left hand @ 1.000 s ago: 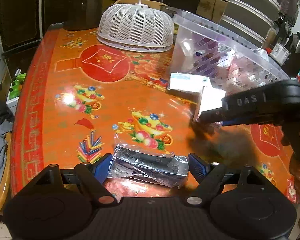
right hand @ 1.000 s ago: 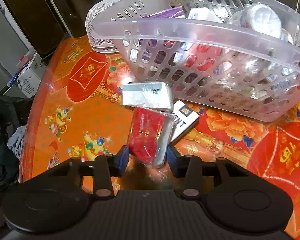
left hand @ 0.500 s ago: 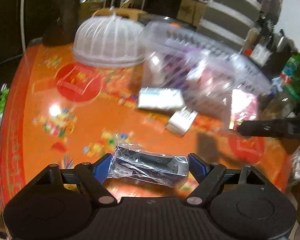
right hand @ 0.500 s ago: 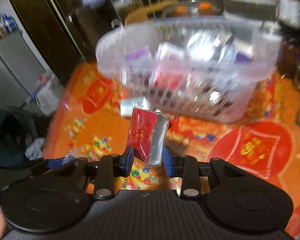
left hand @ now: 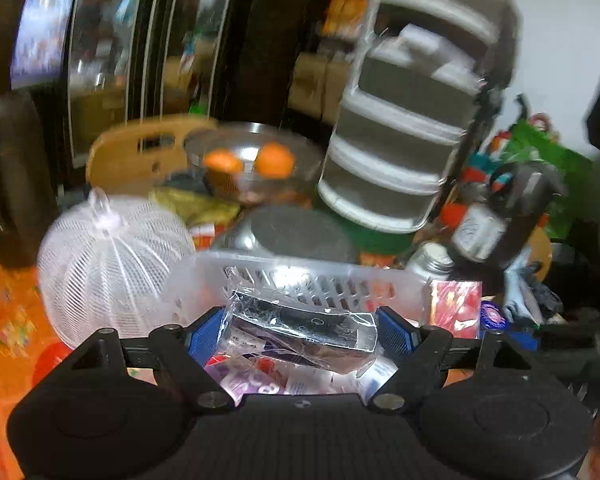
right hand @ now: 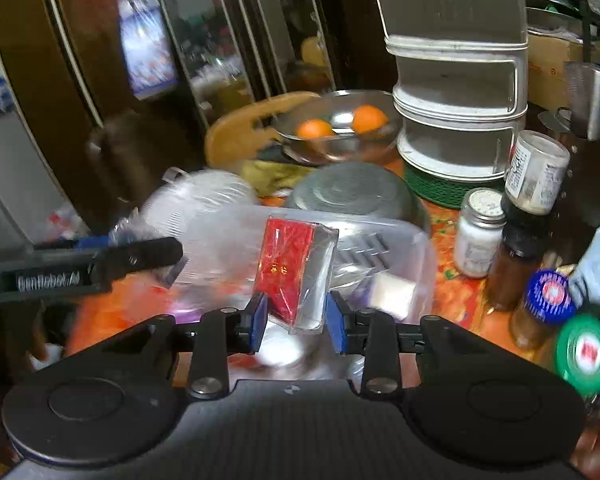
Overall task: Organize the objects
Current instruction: 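Carry both items over the clear basket and open both tools, then grasp the white labelled packet with the left tool while the right tool grasps the white KENT box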
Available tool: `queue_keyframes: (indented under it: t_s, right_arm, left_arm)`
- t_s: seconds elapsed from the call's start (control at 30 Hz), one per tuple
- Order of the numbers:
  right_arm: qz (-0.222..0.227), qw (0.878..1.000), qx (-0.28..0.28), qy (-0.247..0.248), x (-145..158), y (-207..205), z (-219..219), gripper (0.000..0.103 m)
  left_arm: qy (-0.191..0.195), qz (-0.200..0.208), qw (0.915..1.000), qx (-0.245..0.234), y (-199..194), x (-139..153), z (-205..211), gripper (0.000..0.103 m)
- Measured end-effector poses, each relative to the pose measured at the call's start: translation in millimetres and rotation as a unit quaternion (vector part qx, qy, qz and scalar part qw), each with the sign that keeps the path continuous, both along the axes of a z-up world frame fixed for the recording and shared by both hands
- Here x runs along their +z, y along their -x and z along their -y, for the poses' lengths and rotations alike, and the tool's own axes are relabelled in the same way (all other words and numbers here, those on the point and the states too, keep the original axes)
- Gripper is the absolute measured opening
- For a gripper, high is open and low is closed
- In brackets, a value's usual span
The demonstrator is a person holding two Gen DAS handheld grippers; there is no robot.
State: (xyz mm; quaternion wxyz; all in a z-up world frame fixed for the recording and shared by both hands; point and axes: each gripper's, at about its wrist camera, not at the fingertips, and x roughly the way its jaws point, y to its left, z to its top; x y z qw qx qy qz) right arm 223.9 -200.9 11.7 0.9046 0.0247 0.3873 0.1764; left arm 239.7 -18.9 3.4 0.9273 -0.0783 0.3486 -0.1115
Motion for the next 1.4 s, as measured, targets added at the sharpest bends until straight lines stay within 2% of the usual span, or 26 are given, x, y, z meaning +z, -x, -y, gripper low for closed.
queue_keyframes:
  t_s: [0.07,0.1,0.13,0.2,0.23,0.33,0.37,0.4,0.5,0.6,0.73,0.8,0.87,1.03,1.33,1.4]
  right_arm:
    - [-0.011,1.0,0.007,0.009,-7.9,-10.6,-3.7,0.042]
    - [-0.014,1.0,0.013,0.012,-10.5,-13.7,-6.4,0.054]
    - [-0.008,1.0,0.015,0.011,-9.3,-12.4,-6.9,0.059]
    - [0.013,1.0,0.013,0.001,-0.7,0.0,-3.6,0.07]
    - [0.022,1.0,0.013,-0.007,6.1,6.5,-1.0,0.072]
    - [0.052,0.998,0.005,-0.031,22.6,36.0,10.4,0.088]
    - [0.06,0.998,0.004,-0.037,25.1,44.7,13.0,0.097]
    - [0.065,0.997,0.003,-0.042,25.9,56.1,15.2,0.101]
    - [0.054,0.997,-0.004,-0.062,17.3,86.3,19.3,0.103]
    - [0.035,0.996,0.004,-0.082,-10.9,106.3,12.7,0.103]
    - [0.013,0.997,0.025,-0.077,-62.2,107.0,-19.4,0.103]
    - [0.014,0.996,0.044,-0.073,-86.6,104.2,-38.6,0.1]
    - [0.024,0.997,0.06,-0.046,-102.1,98.7,-56.3,0.099]
    - [0.047,0.995,0.085,0.008,-120.1,84.4,-90.0,0.099]
    - [0.017,0.993,0.112,0.037,-143.3,64.4,-113.3,0.085]
    - [0.006,0.992,0.119,0.037,-147.1,61.7,-114.6,0.072]
  left_arm:
    - [0.004,-0.024,0.9997,0.006,-12.8,-8.6,4.1,0.083]
    - [-0.001,-0.032,0.9995,0.001,-15.6,-12.8,7.7,0.083]
    - [-0.004,-0.03,0.9995,-0.004,-14.5,-14.4,9.5,0.084]
    - [-0.007,-0.023,0.9997,-0.007,-6.8,-13.7,8.8,0.087]
    - [-0.002,-0.017,0.9998,-0.006,-3.1,-10.5,6.0,0.093]
    - [0.027,0.019,0.9994,0.009,19.0,2.1,-11.4,0.099]
    - [0.037,0.027,0.9989,0.014,31.0,3.6,-17.5,0.103]
    - [0.039,0.027,0.9988,0.014,37.2,4.2,-21.3,0.103]
    - [0.035,0.025,0.9987,0.027,67.8,-2.5,-35.1,0.103]
    - [0.035,0.013,0.9982,0.047,93.5,-24.8,-52.1,0.103]
    - [0.019,-0.045,0.9971,0.059,91.9,-71.7,-62.9,0.103]
    - [0.024,-0.054,0.9962,0.064,92.7,-85.1,-68.3,0.103]
    - [0.028,-0.057,0.9953,0.072,94.5,-91.8,-73.8,0.103]
    - [0.024,-0.064,0.9932,0.094,101.9,-99.9,-87.4,0.103]
    - [0.022,-0.07,0.9931,0.091,97.4,-104.3,-88.7,0.103]
    - [0.022,-0.074,0.9932,0.087,94.8,-107.8,-85.9,0.103]
